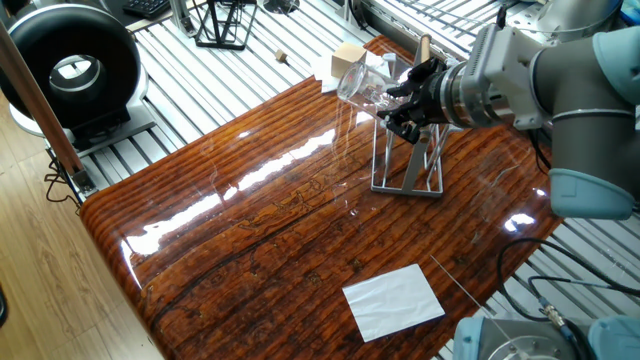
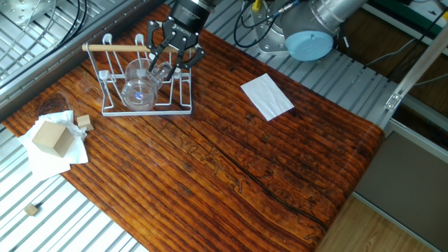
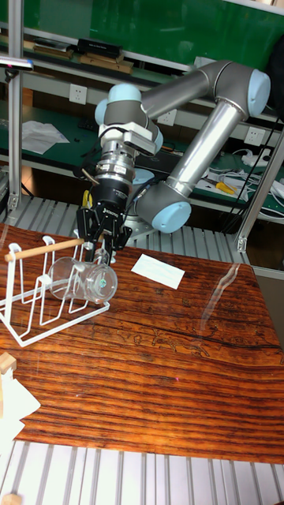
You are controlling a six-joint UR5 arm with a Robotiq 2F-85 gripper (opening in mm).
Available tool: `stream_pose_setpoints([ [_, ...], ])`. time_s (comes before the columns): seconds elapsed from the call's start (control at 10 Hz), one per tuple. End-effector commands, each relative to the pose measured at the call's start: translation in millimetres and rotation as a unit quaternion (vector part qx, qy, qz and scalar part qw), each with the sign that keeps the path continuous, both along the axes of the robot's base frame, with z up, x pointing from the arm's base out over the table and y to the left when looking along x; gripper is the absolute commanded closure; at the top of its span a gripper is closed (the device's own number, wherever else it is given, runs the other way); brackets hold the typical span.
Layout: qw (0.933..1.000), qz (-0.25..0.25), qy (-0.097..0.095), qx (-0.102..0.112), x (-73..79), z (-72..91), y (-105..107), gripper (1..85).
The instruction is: Put the cup on the cup rack
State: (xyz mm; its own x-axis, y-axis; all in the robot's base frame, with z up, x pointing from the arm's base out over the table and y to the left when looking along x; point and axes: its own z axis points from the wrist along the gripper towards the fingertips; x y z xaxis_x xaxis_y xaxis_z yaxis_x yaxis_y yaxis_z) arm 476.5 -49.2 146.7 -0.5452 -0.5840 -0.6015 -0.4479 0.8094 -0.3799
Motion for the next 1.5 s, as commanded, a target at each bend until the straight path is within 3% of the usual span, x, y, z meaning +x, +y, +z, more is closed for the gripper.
stream_pose_setpoints([
  [0.0,1.0,0.003,0.009,0.001,-0.6,0.9,4,43.0],
  [0.2,0.9997,0.018,0.014,0.012,-2.4,-1.1,13,31.7],
  [0.4,0.9996,0.018,0.016,0.014,-3.3,-1.2,14,30.7],
  [0.5,0.9997,-0.012,0.01,0.021,1.6,1.7,7,58.7],
  [0.6,0.9995,-0.03,0.007,0.012,3.5,4.1,-1,84.7],
  [0.8,0.9992,-0.028,0.007,0.029,4.9,4.3,6,84.7],
  [1.4,0.999,-0.028,0.008,0.033,4.6,7.3,10,84.7],
])
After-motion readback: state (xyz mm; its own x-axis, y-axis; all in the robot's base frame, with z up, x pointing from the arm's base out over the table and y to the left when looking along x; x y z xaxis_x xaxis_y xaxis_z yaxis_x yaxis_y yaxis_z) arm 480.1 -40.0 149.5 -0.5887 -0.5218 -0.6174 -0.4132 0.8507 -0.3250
